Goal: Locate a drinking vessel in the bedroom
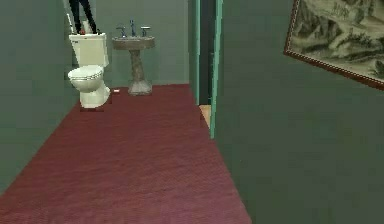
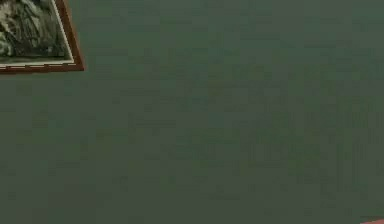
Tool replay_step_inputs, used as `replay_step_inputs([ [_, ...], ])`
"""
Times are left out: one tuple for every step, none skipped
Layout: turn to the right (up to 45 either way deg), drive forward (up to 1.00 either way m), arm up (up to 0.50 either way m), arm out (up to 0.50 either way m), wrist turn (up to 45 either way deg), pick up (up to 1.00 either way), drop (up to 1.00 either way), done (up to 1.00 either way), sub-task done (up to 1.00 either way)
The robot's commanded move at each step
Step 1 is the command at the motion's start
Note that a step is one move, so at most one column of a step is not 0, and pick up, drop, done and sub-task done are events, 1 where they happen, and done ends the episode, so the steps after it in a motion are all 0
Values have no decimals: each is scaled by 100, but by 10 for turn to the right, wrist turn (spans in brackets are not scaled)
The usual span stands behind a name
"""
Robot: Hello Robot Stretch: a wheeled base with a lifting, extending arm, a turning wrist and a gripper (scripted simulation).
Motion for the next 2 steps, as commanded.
replay_step_inputs([
  [0,100,0,0,0,0,0,0,0],
  [-30,0,0,0,0,0,0,0,0],
])
